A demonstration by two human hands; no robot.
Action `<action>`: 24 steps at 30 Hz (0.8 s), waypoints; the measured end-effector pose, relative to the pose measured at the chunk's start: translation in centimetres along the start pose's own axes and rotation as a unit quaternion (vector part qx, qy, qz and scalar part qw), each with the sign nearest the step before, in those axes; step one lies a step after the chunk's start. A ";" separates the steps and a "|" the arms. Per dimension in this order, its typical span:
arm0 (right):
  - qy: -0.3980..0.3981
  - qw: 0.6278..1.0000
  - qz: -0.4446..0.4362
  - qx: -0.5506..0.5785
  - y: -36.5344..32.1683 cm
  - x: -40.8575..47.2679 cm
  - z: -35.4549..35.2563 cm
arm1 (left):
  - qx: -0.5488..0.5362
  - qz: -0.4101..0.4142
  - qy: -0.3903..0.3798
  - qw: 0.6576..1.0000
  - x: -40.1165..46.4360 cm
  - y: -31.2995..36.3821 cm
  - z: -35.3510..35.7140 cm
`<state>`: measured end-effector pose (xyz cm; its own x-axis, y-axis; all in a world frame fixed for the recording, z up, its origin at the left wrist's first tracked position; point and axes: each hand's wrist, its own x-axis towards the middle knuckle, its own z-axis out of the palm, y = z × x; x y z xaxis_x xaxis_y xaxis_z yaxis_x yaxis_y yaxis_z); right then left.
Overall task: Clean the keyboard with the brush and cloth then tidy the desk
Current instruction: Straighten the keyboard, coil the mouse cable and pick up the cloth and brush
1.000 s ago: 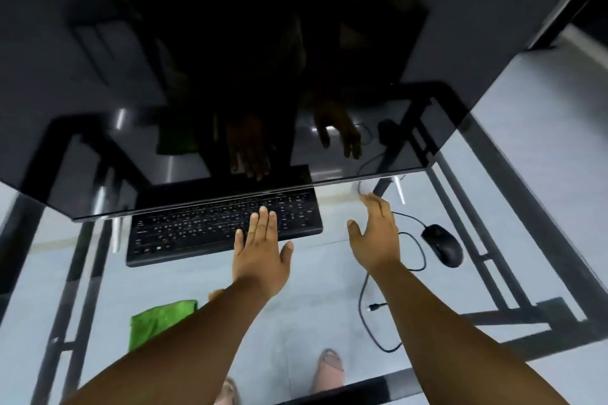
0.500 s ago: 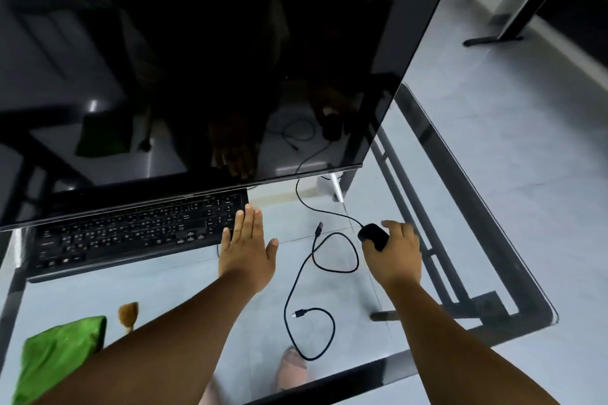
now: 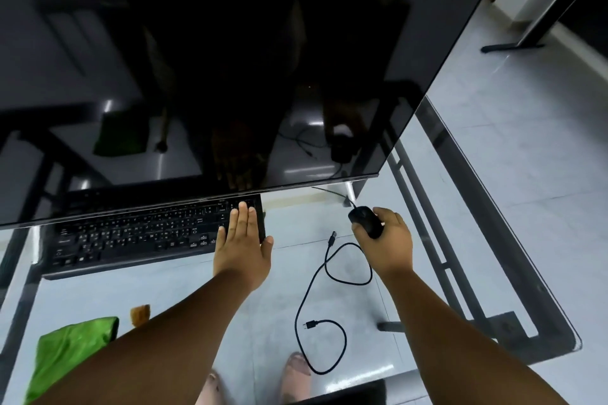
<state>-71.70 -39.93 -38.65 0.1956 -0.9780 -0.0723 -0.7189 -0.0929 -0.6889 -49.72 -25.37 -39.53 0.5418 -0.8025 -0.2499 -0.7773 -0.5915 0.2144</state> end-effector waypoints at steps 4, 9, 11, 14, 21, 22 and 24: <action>-0.007 1.000 0.000 0.030 -3.0 1.7 2.4 | -0.006 -0.013 0.002 1.000 0.1 -1.5 -0.4; -0.005 0.999 0.036 0.004 -5.2 2.8 4.9 | -0.006 -0.024 0.005 1.000 0.1 -3.2 -0.5; -0.008 0.999 0.050 -0.011 -5.6 2.9 5.6 | -0.007 -0.021 0.007 1.000 0.0 -3.6 -0.5; -0.003 0.998 0.062 -0.026 -5.7 2.9 6.3 | -0.005 -0.014 0.004 1.000 0.0 -3.9 -0.6; -0.003 0.996 0.070 -0.050 -5.9 3.2 6.8 | 0.002 -0.008 0.000 1.000 0.0 -4.0 -0.4; -0.007 0.996 0.068 -0.056 -5.8 3.2 6.9 | 0.004 -0.008 -0.001 1.000 0.0 -4.0 -0.4; -0.014 0.996 0.060 -0.069 -5.7 3.2 6.8 | 0.007 -0.007 0.000 1.000 0.0 -4.1 -0.3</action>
<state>-62.45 -41.25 -39.89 0.1191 -0.9782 -0.1699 -0.8227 -0.0014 -0.5685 -46.45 -22.97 -40.07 0.5519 -0.7946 -0.2530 -0.7747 -0.6008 0.1972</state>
